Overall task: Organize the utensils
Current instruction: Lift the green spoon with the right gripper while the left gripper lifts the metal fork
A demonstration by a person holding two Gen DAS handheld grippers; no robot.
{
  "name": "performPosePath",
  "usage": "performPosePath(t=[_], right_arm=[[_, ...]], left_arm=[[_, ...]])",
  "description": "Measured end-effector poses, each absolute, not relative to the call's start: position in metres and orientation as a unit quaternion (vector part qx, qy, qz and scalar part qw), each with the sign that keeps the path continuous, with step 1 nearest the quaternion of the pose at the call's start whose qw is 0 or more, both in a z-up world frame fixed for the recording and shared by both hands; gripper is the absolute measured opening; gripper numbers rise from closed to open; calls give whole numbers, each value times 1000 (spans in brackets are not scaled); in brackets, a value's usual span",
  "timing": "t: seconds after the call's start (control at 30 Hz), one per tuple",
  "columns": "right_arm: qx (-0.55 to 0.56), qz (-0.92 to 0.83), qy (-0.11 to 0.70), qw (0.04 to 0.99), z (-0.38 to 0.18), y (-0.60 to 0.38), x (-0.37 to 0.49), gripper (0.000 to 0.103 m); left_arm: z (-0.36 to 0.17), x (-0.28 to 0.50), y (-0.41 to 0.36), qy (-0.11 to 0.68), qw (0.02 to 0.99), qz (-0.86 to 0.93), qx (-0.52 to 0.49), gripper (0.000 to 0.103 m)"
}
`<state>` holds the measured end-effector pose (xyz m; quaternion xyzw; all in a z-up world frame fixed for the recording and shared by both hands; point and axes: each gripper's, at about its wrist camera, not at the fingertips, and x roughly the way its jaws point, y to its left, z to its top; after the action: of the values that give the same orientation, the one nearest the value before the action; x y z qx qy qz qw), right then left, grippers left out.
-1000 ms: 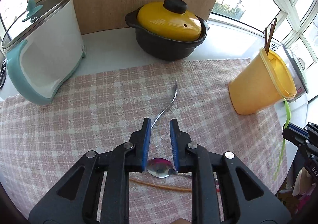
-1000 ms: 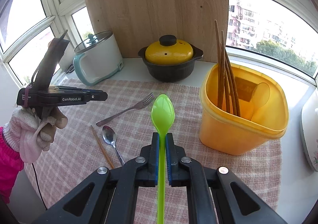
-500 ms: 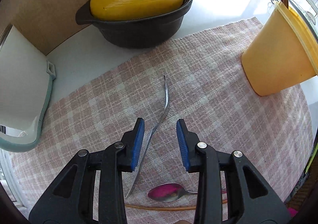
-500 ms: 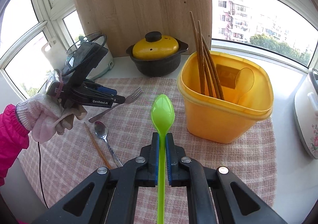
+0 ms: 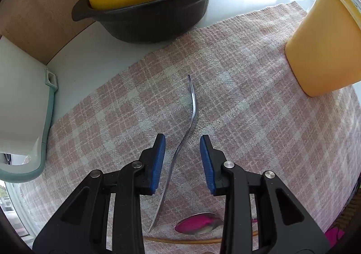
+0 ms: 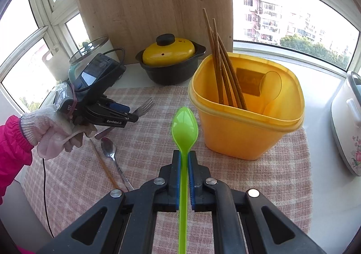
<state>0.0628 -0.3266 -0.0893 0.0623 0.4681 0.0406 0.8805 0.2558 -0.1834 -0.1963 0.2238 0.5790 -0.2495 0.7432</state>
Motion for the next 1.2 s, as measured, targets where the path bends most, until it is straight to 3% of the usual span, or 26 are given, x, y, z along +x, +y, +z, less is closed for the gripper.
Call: performPosePath(t=[0.07, 0.3, 0.57, 1.2], right_arm=[[61, 41, 468, 881, -89, -326, 64, 4], [59, 44, 468, 881, -88, -324, 67, 4], [59, 44, 468, 881, -88, -322, 67, 4], [49, 59, 458, 886, -79, -305, 74, 4]], left_arm=[[-198, 257, -183, 581, 740, -249, 228, 16], [-209, 258, -189, 581, 737, -254, 234, 11], [-214, 254, -193, 563, 747, -256, 245, 7], [-154, 233, -118, 518, 816, -218, 136, 1]])
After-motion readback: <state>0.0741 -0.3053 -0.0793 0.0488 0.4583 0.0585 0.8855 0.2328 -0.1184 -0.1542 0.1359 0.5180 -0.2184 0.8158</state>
